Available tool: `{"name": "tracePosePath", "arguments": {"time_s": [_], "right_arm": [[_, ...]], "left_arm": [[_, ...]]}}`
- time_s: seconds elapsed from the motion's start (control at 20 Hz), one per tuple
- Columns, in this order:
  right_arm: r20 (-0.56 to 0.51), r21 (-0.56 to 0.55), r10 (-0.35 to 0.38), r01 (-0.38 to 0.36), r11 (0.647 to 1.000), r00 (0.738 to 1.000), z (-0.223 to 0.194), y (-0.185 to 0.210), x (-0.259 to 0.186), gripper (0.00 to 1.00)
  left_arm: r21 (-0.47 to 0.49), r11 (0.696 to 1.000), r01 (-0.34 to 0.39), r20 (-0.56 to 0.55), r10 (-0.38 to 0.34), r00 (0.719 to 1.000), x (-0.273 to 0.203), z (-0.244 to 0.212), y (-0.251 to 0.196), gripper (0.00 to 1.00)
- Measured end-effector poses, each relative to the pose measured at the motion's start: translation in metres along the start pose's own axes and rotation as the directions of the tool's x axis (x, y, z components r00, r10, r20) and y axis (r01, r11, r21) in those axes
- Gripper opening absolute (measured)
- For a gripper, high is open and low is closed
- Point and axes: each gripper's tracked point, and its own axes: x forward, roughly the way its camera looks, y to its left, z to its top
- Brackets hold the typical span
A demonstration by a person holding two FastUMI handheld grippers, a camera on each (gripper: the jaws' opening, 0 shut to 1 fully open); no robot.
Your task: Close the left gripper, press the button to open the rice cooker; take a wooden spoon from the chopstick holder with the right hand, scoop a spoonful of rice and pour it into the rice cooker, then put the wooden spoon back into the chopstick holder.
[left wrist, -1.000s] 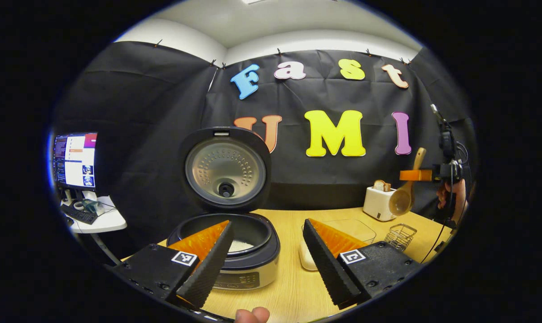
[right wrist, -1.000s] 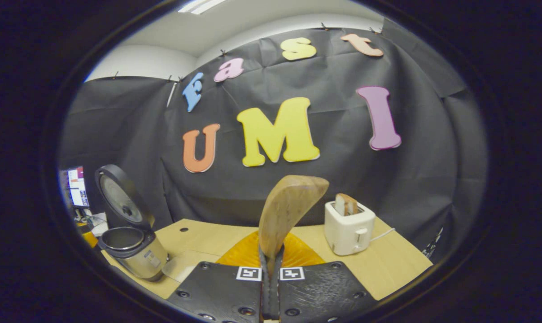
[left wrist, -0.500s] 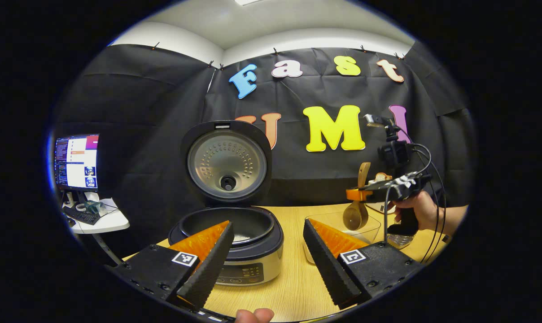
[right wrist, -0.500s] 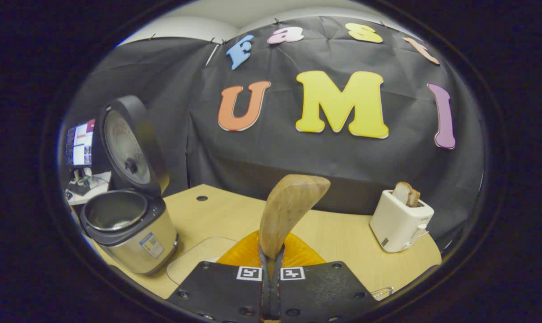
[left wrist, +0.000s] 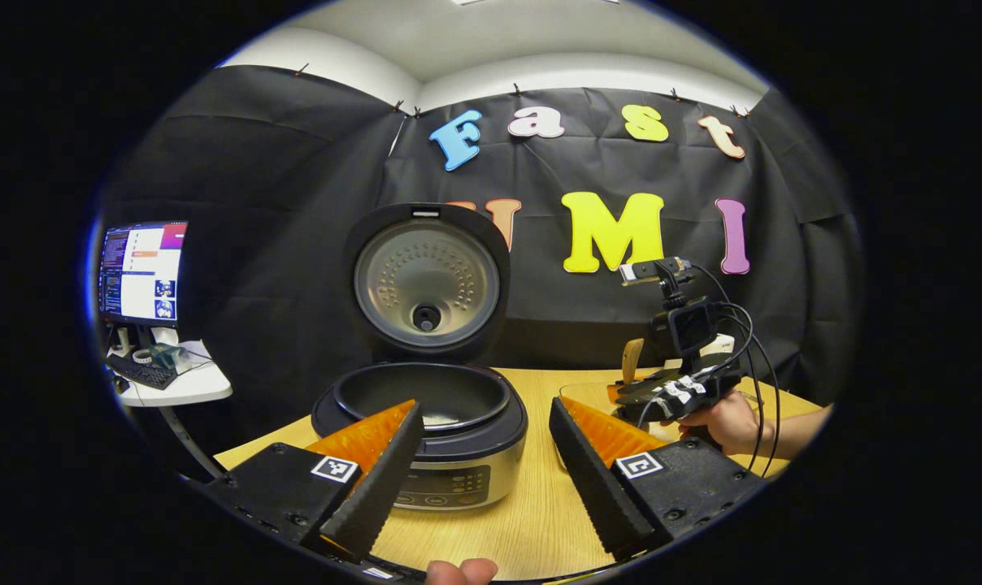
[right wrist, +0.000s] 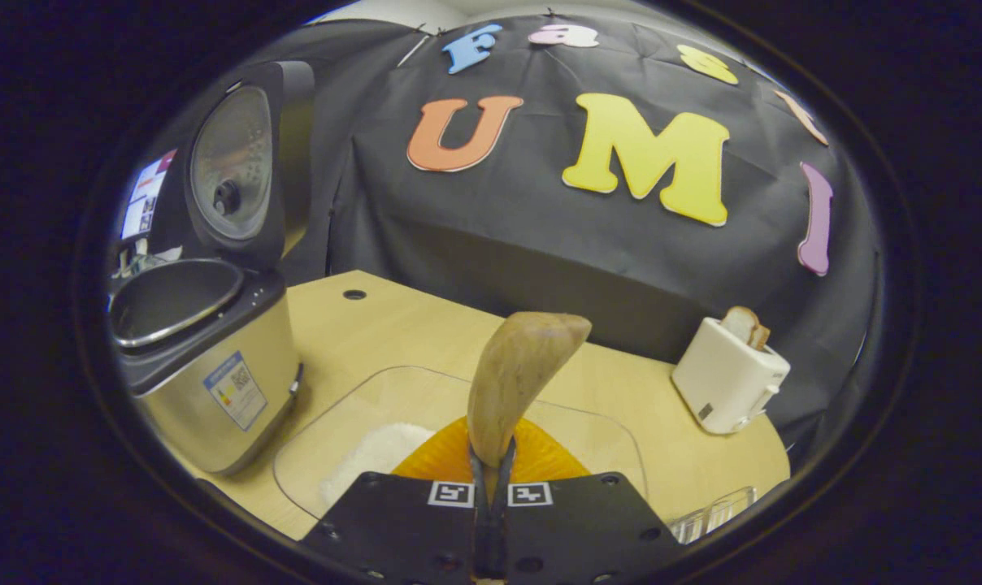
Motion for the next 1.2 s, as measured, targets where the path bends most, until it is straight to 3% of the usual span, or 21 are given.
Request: {"name": "tracePosePath", "arguments": {"time_s": [0.15,0.3,0.45,0.6,0.8,1.2], "right_arm": [[-0.010,0.123,0.056,-0.055,0.991,0.998,0.004,0.020,0.000,0.00],[-0.013,0.300,0.089,-0.081,0.951,0.996,0.006,0.016,0.000,0.00],[-0.019,0.523,0.154,-0.122,0.844,0.988,0.011,0.007,0.003,0.00],[0.000,0.663,0.195,-0.146,0.734,0.981,0.017,-0.010,0.003,0.00],[0.054,0.734,0.174,-0.157,0.661,0.983,0.021,-0.043,-0.005,0.00],[0.179,0.873,0.181,-0.242,0.425,0.967,0.042,-0.085,-0.030,0.00]], "left_arm": [[-0.028,1.000,-0.009,0.001,0.009,1.000,-0.002,0.001,0.005,0.99],[-0.047,0.999,-0.004,0.000,0.004,1.000,-0.003,0.003,0.004,0.99],[-0.060,0.998,-0.002,0.003,0.002,1.000,-0.003,0.003,0.004,0.99],[-0.073,0.997,0.011,-0.007,-0.011,1.000,-0.002,0.001,-0.002,0.97],[-0.063,0.998,-0.003,0.003,0.003,1.000,-0.003,0.004,0.004,0.97],[-0.028,0.999,-0.021,0.000,0.021,1.000,-0.007,0.005,0.010,0.97]]}}
